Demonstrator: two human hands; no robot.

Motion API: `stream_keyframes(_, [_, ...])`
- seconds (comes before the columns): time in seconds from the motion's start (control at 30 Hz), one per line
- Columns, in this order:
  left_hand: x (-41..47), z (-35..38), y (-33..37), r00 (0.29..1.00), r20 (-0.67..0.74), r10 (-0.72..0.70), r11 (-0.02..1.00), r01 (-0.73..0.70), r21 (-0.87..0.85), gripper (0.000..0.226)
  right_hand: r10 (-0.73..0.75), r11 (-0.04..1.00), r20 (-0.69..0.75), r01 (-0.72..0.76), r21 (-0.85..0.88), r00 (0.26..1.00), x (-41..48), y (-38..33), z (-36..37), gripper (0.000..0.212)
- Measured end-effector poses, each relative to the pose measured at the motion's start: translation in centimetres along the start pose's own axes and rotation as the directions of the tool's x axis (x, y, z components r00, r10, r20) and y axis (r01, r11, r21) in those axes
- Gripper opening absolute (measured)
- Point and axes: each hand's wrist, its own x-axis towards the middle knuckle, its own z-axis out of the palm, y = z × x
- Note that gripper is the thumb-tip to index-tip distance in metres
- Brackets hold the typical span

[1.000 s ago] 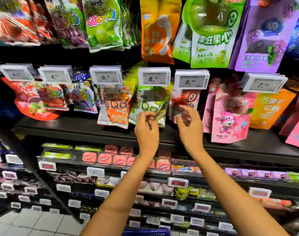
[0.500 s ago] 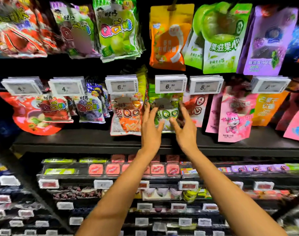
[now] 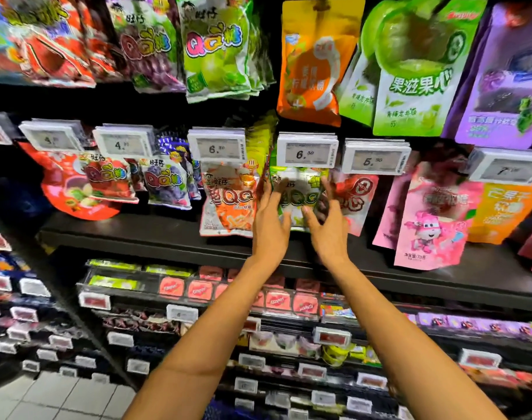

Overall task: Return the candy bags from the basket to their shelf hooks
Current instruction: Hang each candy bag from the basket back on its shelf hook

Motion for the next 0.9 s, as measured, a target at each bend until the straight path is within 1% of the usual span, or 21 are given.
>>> stream_keyframes(0.07, [-0.9, -0.5, 0.2, 1.000, 0.019, -0.011, 1.000, 0.011, -0.016, 0.053, -0.032, 0.999, 0.001, 0.032, -0.011, 0.999, -0.2, -0.2, 0.0, 0.052])
stream_keyframes(0.1, [-1.3, -0.8, 0.3, 1.000, 0.020, -0.001, 0.999, 0.002, -0.035, 0.053, -0.049, 0.998, -0.022, 0.048, -0.030, 0.999, -0.3, -0.4, 0.0, 0.053])
stream_keyframes(0.17, [-2.3, -2.0, 0.5, 0.998, -0.010, 0.054, 0.994, -0.055, -0.095, 0.049, -0.091, 0.994, -0.127, 0.081, -0.078, 0.988, -1.0, -1.0, 0.3, 0.052])
stream_keyframes(0.23, [-2.9, -3.6, 0.2, 0.986, -0.117, 0.116, 0.983, -0.131, -0.130, 0.039, -0.197, 0.977, -0.232, 0.170, -0.130, 0.953, -1.9, -1.9, 0.9, 0.045])
stream_keyframes(0.27, [-2.9, -4.4, -0.3, 0.971, -0.197, 0.135, 0.982, -0.158, -0.106, 0.033, -0.269, 0.959, -0.252, 0.236, -0.157, 0.930, -2.3, -2.3, 1.2, 0.040])
stream_keyframes(0.3, [-2.7, -5.4, -0.9, 0.950, -0.279, 0.141, 0.985, -0.163, -0.057, 0.028, -0.341, 0.937, -0.247, 0.306, -0.170, 0.907, -2.7, -2.6, 1.8, 0.035])
stream_keyframes(0.33, [-2.4, -6.2, -1.5, 0.928, -0.349, 0.130, 0.991, -0.137, 0.004, 0.025, -0.392, 0.918, -0.218, 0.363, -0.162, 0.894, -2.9, -2.8, 2.3, 0.031])
stream_keyframes(0.4, [-1.5, -8.0, -3.0, 0.896, -0.439, 0.064, 0.997, -0.034, 0.076, 0.027, -0.398, 0.917, -0.123, 0.389, -0.094, 0.909, -3.3, -3.7, 3.7, 0.030])
stream_keyframes(0.43, [-1.1, -8.6, -3.7, 0.896, -0.443, 0.036, 0.997, -0.001, 0.078, 0.031, -0.381, 0.924, -0.077, 0.376, -0.062, 0.922, -3.4, -4.1, 4.4, 0.033])
stream_keyframes(0.47, [-0.7, -9.4, -4.6, 0.911, -0.412, 0.012, 0.998, 0.015, 0.063, 0.036, -0.361, 0.932, -0.042, 0.359, -0.047, 0.932, -3.6, -4.4, 5.4, 0.036])
stream_keyframes(0.53, [-0.1, -10.5, -6.1, 0.957, -0.290, 0.001, 1.000, -0.001, -0.001, 0.045, -0.323, 0.945, 0.016, 0.323, -0.060, 0.946, -4.0, -4.7, 7.3, 0.043])
stream_keyframes(0.57, [0.1, -10.9, -6.6, 0.972, -0.235, 0.021, 0.999, -0.029, -0.030, 0.046, -0.303, 0.949, 0.043, 0.306, -0.072, 0.952, -4.2, -4.8, 8.2, 0.048])
stream_keyframes(0.63, [0.5, -11.4, -7.3, 0.981, -0.178, 0.076, 0.995, -0.087, -0.056, 0.049, -0.281, 0.952, 0.079, 0.288, -0.106, 0.957, -4.3, -4.7, 9.6, 0.055])
stream_keyframes(0.7, [0.7, -11.8, -7.8, 0.984, -0.136, 0.116, 0.989, -0.126, -0.071, 0.052, -0.269, 0.949, 0.065, 0.276, -0.152, 0.961, -4.4, -4.6, 10.7, 0.059])
stream_keyframes(0.77, [1.0, -12.0, -8.4, 0.985, -0.079, 0.151, 0.986, -0.156, -0.064, 0.048, -0.262, 0.949, 0.029, 0.263, -0.175, 0.965, -4.4, -4.4, 11.3, 0.058])
stream_keyframes(0.83, [1.4, -12.2, -8.9, 0.986, -0.035, 0.162, 0.985, -0.164, -0.051, 0.043, -0.253, 0.949, -0.001, 0.248, -0.195, 0.967, -4.2, -4.2, 11.7, 0.058])
stream_keyframes(0.9, [1.7, -12.3, -9.0, 0.988, -0.018, 0.152, 0.987, -0.153, -0.056, 0.043, -0.249, 0.947, -0.015, 0.240, -0.216, 0.968, -4.0, -4.1, 11.9, 0.057])
